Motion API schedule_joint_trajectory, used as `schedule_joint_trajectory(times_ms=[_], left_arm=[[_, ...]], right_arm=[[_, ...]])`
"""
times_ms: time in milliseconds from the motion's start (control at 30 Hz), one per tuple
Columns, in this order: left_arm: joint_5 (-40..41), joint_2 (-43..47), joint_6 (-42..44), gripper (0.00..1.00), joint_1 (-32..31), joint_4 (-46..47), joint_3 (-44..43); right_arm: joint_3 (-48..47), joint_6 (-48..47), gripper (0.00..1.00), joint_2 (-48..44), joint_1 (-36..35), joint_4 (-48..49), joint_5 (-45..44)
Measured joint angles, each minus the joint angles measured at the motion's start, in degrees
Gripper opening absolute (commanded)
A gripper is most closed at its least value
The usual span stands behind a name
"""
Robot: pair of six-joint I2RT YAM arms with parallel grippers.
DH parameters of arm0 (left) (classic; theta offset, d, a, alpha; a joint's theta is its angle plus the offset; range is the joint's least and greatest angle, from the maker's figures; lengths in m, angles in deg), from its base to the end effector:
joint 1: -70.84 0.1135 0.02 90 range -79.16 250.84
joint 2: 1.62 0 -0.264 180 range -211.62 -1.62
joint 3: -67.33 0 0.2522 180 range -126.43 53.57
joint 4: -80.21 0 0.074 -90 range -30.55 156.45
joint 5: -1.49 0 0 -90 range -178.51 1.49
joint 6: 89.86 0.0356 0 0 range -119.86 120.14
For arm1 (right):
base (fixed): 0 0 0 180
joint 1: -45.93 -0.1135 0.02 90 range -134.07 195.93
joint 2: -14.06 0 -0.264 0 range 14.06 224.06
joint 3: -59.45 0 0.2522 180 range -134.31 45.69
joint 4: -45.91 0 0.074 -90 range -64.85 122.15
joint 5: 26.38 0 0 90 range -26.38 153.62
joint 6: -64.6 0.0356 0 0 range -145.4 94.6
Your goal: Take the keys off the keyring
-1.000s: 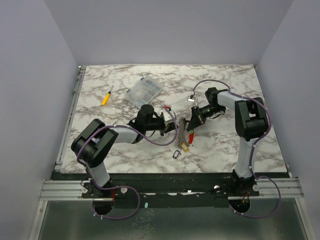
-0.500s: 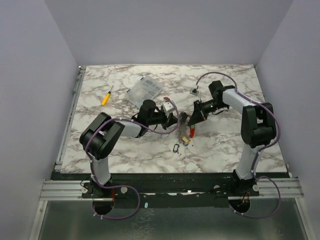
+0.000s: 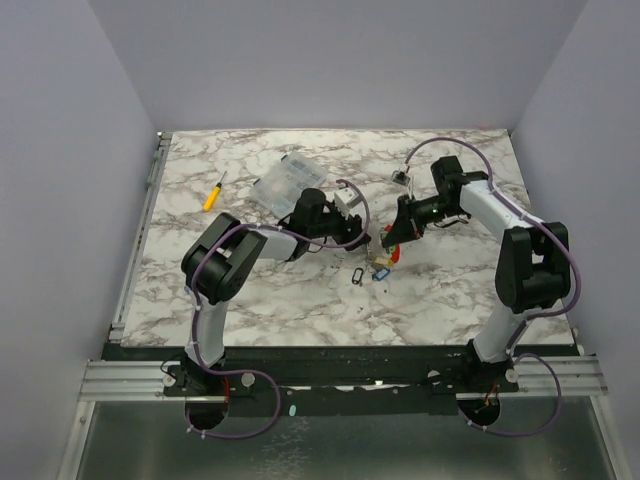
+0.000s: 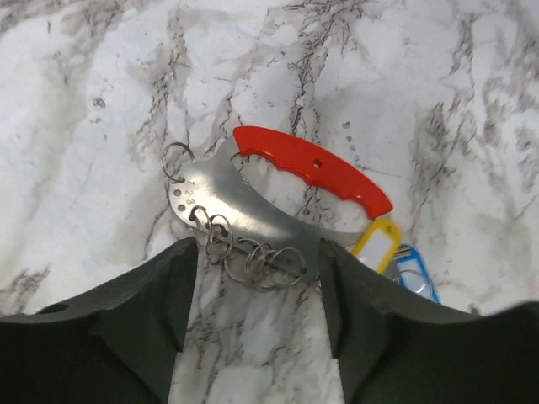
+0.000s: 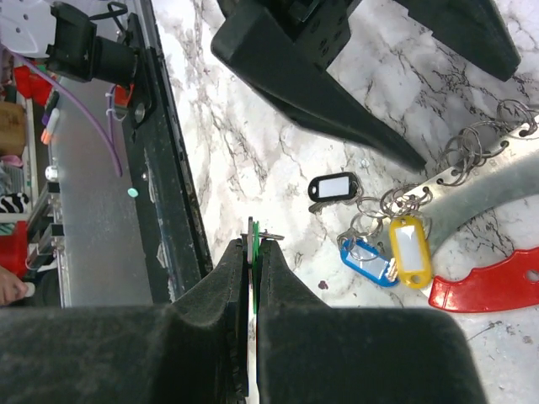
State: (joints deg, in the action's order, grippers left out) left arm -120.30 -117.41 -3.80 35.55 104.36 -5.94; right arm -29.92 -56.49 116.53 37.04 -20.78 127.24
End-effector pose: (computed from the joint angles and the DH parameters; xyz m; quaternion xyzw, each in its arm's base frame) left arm 0.3317 -0.2578 0.1479 0.3650 0.7076 -0.3981 0.4556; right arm 0.3296 0.0838 0.2257 -0.3334 0.7794 0.5006 0.1753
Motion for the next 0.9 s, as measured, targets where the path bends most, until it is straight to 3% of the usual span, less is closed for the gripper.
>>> schedule_joint_trajectory(times_ms=[67,100,267,400,633,900], left_arm=[[0.0,0.2,-0.1,0.97,0.4,-2.7,-1.0],[0.1,0.4,-0.3,0.99,0.6,-3.9,-1.3],[-1.0,5.7,-1.4,0.99,4.7,-11.4,-1.7],[-2.2,12.1,-2.4,0.99,11.5,-17.0,-2.1],[0.5,20.5,-2.5,0.99,25.0,-30.2,-4.6],[3.1,23.9,-2.0,0.99,38.7,-42.0,-8.2]], right_arm=[[0.9,0.2,0.01,-0.9,0.0,0.7,0.0],[1.3,0.5,0.01,-1.2,0.0,1.2,0.1],[4.1,3.4,0.01,-2.5,-1.4,6.2,0.0],[4.5,6.0,0.01,-2.5,-5.7,10.2,-1.0],[4.1,10.3,0.01,-0.8,-19.1,18.7,-8.4],[-4.4,14.2,0.01,11.3,-33.7,24.7,-16.7]])
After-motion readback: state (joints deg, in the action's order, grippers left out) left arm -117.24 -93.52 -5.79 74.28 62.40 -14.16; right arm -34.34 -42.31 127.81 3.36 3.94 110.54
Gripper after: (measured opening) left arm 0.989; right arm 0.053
